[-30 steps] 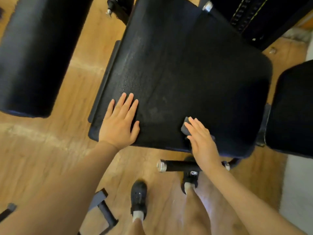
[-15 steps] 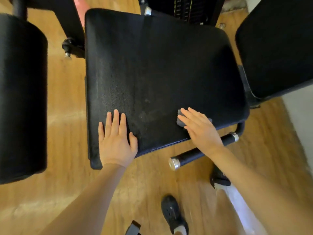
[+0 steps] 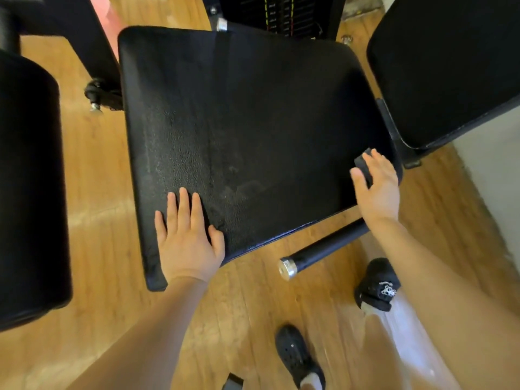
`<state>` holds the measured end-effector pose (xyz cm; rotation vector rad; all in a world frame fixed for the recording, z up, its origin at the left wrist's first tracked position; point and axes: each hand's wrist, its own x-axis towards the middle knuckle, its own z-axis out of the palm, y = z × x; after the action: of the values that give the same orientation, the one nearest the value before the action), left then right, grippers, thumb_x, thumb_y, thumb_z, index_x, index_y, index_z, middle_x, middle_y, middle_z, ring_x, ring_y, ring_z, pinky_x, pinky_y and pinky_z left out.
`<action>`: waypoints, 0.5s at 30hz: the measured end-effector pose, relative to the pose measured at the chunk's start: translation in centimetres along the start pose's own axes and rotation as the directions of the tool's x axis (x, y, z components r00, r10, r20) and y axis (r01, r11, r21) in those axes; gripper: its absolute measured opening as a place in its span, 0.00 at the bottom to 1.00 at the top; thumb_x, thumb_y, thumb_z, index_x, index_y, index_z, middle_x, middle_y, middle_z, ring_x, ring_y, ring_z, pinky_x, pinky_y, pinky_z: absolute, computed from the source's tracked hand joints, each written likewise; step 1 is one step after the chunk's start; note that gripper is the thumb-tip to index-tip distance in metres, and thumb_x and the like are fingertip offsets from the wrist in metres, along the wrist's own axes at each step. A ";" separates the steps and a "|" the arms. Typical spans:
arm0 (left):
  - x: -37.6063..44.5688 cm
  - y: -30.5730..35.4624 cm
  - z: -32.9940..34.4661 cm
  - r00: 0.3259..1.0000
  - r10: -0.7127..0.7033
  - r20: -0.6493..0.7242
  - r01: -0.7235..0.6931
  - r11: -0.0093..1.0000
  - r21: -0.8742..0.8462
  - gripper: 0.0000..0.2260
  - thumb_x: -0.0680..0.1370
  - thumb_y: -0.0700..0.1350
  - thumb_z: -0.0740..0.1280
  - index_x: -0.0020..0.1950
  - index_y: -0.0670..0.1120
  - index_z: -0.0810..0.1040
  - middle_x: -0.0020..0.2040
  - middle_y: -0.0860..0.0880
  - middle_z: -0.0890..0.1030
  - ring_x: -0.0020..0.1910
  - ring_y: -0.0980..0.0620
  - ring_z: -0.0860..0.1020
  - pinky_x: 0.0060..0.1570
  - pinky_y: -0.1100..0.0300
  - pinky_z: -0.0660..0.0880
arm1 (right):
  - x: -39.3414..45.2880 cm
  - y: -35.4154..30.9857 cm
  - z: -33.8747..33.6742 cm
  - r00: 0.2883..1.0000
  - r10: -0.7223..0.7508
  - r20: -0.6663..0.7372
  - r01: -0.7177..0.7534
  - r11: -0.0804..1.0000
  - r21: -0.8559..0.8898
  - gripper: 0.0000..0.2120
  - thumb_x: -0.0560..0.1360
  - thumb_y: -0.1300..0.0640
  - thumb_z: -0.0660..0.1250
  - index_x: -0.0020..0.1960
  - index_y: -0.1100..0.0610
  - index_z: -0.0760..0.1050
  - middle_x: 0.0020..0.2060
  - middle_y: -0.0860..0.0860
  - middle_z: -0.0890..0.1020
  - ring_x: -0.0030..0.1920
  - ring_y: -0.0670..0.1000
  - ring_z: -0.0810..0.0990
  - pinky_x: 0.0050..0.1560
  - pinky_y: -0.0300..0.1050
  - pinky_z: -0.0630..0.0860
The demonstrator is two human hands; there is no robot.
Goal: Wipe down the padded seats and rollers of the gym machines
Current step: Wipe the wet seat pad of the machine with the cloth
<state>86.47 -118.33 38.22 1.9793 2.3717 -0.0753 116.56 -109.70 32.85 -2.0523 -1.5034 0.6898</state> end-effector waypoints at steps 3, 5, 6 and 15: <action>0.0 -0.1 0.1 1.000 0.001 0.013 -0.001 1.000 0.012 0.30 0.73 0.50 0.50 0.72 0.37 0.66 0.74 0.39 0.63 0.74 0.40 0.57 0.72 0.43 0.49 | -2.4 -1.2 0.9 0.988 -0.133 0.081 0.145 0.976 -0.163 0.27 0.75 0.50 0.64 0.71 0.59 0.64 0.72 0.54 0.65 0.73 0.54 0.59 0.71 0.52 0.56; -0.1 0.0 0.0 1.000 -0.001 0.021 0.001 1.000 0.016 0.30 0.73 0.50 0.50 0.72 0.37 0.65 0.74 0.38 0.63 0.74 0.40 0.57 0.72 0.43 0.49 | -4.6 -2.6 2.1 0.956 -0.256 0.145 0.282 0.938 -0.204 0.26 0.75 0.52 0.64 0.70 0.59 0.66 0.70 0.55 0.67 0.72 0.56 0.61 0.70 0.52 0.57; -0.1 0.0 -0.1 1.000 -0.003 0.026 0.003 1.000 0.018 0.30 0.74 0.50 0.50 0.72 0.37 0.65 0.74 0.38 0.62 0.74 0.40 0.57 0.72 0.42 0.49 | -5.4 -3.2 2.6 0.938 -0.305 0.164 0.335 0.920 -0.205 0.25 0.74 0.53 0.64 0.69 0.59 0.67 0.69 0.55 0.69 0.71 0.57 0.63 0.69 0.51 0.57; 0.0 0.2 -0.3 0.998 -0.025 0.052 0.023 0.999 0.033 0.29 0.73 0.49 0.52 0.71 0.37 0.66 0.73 0.38 0.64 0.74 0.39 0.58 0.71 0.43 0.49 | 2.3 2.9 -1.2 0.955 -0.261 0.141 0.289 0.927 -0.239 0.19 0.77 0.66 0.61 0.68 0.60 0.69 0.69 0.55 0.69 0.71 0.53 0.62 0.69 0.43 0.54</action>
<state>86.67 -118.25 38.55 1.9377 2.3775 -0.1655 119.95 -108.36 31.59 -1.9509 -1.9875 0.5224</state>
